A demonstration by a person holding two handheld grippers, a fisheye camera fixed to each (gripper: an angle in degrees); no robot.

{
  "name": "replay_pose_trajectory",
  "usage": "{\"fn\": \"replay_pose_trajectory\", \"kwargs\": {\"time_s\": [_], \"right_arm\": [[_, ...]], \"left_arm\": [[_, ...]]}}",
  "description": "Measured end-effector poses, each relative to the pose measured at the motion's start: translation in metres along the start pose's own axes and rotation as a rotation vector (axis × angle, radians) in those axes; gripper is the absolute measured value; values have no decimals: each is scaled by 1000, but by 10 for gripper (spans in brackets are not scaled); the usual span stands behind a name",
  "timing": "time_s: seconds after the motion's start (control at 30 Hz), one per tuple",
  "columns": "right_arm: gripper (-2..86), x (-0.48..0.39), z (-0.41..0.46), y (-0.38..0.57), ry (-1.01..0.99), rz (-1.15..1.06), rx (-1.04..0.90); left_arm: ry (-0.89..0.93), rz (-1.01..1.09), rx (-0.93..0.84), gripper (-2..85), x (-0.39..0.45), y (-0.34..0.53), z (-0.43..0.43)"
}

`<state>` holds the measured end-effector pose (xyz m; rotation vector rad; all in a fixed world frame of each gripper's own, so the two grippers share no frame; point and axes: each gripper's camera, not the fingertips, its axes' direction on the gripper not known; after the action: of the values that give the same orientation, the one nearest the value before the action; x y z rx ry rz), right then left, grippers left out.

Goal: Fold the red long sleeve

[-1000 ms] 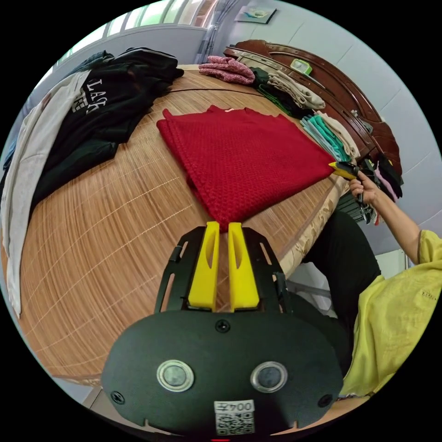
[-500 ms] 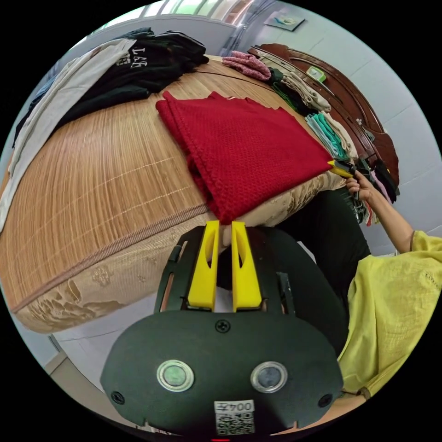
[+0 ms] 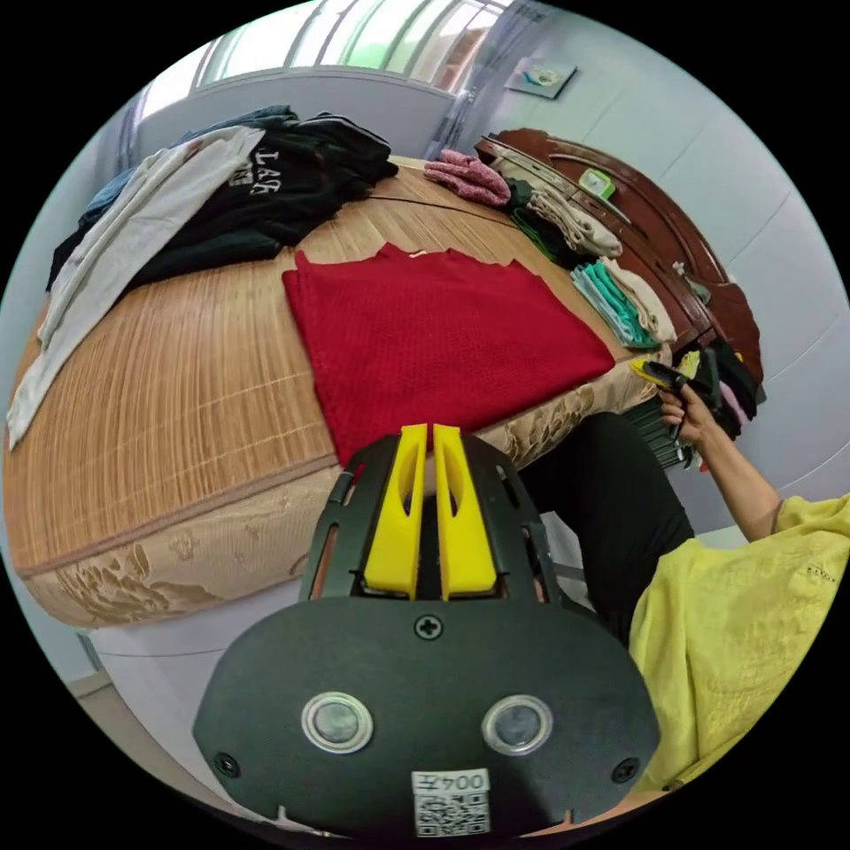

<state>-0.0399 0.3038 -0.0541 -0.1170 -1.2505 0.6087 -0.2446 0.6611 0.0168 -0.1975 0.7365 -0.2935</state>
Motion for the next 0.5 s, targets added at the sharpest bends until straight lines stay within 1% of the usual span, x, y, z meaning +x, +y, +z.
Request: {"fn": "replay_pose_trajectory", "kwargs": {"time_s": [0.07,0.2,0.23,0.27,0.3,0.33,0.4,0.5], "right_arm": [[64,-23,28,-9,42,-101,-27],[65,-48,77,-23,131,-225,-102],[66,-49,97,-28,182,-240,-157],[64,-48,119,-31,231,-254,-252],[63,-49,127,-32,240,-267,-282],[60,-52,134,-34,226,-289,-289],[60,-58,140,-41,202,-315,-334],[55,-72,140,-57,178,-357,-307]], "left_arm": [[-80,47,-39,10,26,-30,18],[-158,91,-116,6,55,-61,50],[-185,107,-168,5,62,-67,64],[-233,126,-232,5,68,-68,80],[-251,142,-226,4,72,-68,83],[-277,149,-185,4,77,-66,81],[-258,121,-178,4,77,-69,76],[-166,45,-165,4,66,-75,67]]}}
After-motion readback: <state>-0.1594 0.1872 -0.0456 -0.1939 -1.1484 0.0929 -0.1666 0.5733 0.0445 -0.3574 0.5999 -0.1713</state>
